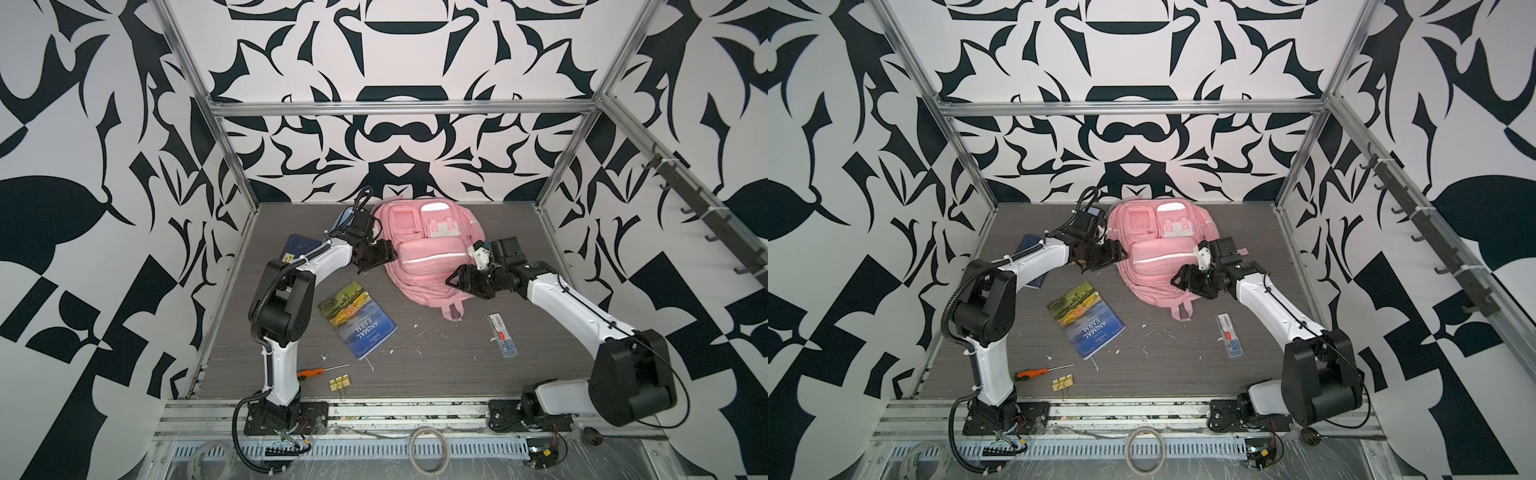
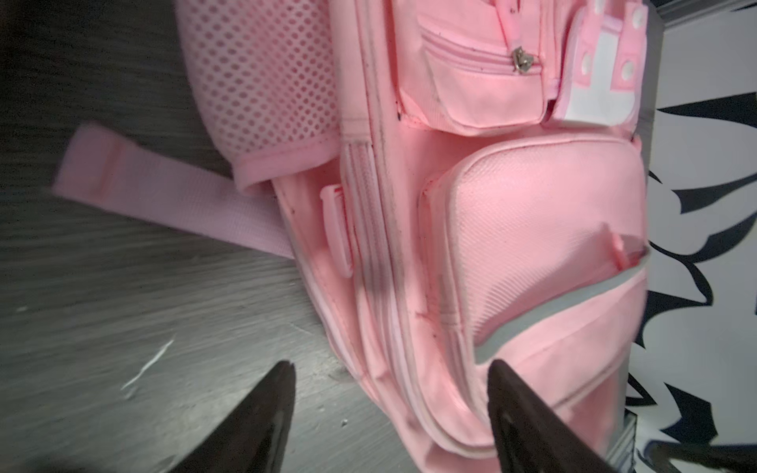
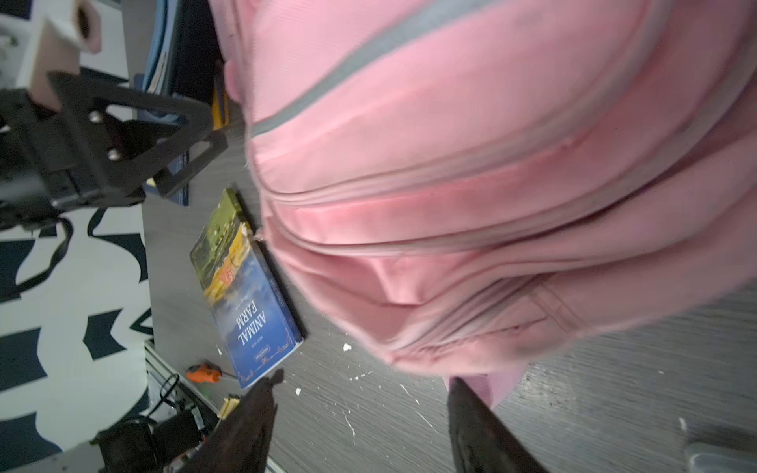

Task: Pack the student bag

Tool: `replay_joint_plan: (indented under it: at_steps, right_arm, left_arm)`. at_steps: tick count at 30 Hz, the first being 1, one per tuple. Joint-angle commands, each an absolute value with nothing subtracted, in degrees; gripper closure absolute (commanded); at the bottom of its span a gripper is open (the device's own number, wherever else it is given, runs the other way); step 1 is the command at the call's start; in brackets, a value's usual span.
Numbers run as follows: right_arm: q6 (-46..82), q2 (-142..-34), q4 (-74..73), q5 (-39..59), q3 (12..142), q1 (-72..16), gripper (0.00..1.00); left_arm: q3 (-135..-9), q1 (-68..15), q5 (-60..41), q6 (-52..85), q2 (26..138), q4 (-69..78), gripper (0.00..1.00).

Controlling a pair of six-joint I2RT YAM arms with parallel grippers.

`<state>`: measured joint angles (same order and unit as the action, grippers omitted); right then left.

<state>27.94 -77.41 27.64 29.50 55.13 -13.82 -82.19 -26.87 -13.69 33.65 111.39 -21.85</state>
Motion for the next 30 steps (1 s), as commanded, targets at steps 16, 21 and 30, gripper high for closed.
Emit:
replay_joint_plan:
  at_steps: [16,21,30]
  right_arm:
    - [29.6,-84.8,32.2,23.0,68.0,9.3,0.30]
    - [29.8,-84.1,32.6,23.7,65.7,9.3,0.31]
    - [28.0,-81.7,35.6,23.1,64.1,10.1,0.31]
  left_arm:
    - [-115.6,-50.9,7.8,7.6,124.9,-45.5,0.16]
    - [-120.4,-52.8,9.6,-4.8,131.3,-42.0,0.07]
    - [-127.2,-53.4,14.3,-10.1,141.0,-42.2,0.09]
